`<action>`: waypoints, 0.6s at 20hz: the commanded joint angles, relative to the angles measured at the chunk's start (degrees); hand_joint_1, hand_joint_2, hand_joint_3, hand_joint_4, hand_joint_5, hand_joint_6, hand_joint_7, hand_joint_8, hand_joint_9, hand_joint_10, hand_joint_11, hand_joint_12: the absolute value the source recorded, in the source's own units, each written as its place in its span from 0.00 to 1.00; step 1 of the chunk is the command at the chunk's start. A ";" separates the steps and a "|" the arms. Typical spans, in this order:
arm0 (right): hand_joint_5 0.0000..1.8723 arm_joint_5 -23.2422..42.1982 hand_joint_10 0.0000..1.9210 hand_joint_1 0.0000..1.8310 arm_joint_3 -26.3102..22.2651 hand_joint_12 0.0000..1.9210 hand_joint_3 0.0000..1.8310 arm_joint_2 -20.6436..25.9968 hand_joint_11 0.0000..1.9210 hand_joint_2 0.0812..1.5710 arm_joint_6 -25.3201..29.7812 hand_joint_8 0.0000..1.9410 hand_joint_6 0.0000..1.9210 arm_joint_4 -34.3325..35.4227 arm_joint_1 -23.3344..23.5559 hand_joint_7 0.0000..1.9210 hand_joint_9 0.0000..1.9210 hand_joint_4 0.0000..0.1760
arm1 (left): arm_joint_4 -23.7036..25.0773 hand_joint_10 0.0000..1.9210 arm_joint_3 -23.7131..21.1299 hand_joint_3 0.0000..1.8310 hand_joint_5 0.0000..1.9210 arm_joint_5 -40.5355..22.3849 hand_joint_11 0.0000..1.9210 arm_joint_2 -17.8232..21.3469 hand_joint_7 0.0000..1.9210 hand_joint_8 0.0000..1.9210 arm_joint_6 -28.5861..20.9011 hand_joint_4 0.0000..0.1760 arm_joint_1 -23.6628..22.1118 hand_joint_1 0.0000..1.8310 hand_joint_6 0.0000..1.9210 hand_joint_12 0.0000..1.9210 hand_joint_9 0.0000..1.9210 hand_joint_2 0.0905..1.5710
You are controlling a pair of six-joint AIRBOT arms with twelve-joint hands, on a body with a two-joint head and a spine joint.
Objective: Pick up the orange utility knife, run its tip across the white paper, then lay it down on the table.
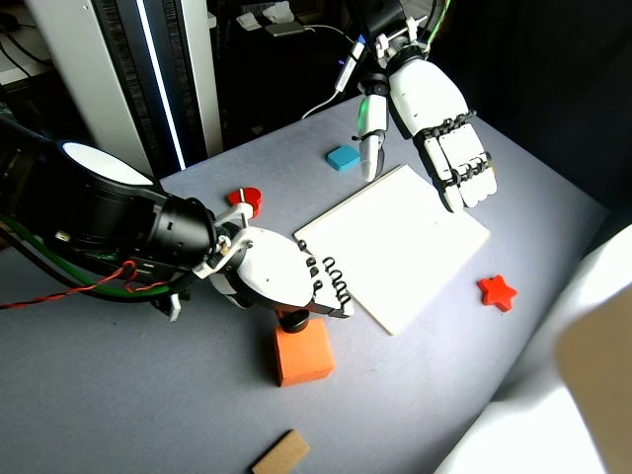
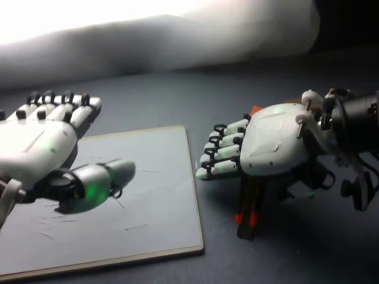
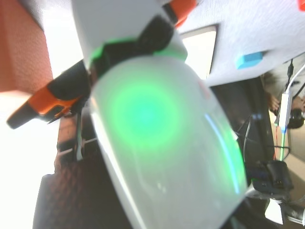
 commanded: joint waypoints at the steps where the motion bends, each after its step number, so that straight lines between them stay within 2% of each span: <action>1: 0.00 -2.68 0.00 0.65 0.31 0.00 0.00 -0.05 0.00 0.65 -0.42 0.00 0.00 0.82 0.06 0.00 0.00 0.00 | 4.20 0.00 0.43 0.00 0.00 -4.03 0.00 0.59 0.00 0.00 -0.01 0.00 -0.24 0.00 0.00 0.00 0.00 0.80; 4: 0.00 -3.73 0.00 0.63 0.73 0.00 0.00 -0.94 0.00 0.65 -1.56 0.00 0.00 0.83 -0.69 0.00 0.00 0.00 | 3.87 0.00 0.88 0.00 0.00 -3.86 0.00 0.55 0.00 0.00 2.19 0.00 0.11 0.00 0.00 0.00 0.00 0.80; 6: 0.00 -4.03 0.00 0.64 0.93 0.00 0.00 -1.33 0.00 0.65 -1.54 0.00 0.00 0.83 -1.14 0.00 0.00 0.00 | -1.31 0.00 0.75 0.00 0.00 -3.43 0.00 0.32 0.00 0.00 7.39 0.00 -0.96 0.00 0.00 0.00 0.00 0.80; 12: 0.00 -5.01 0.00 0.68 1.11 0.00 0.01 -1.56 0.00 0.69 -1.55 0.00 0.00 0.83 -1.67 0.00 0.00 0.00 | -1.03 0.00 0.98 0.00 0.00 -4.49 0.00 -0.87 0.00 0.00 7.60 0.00 -1.39 0.00 0.00 0.00 0.00 0.80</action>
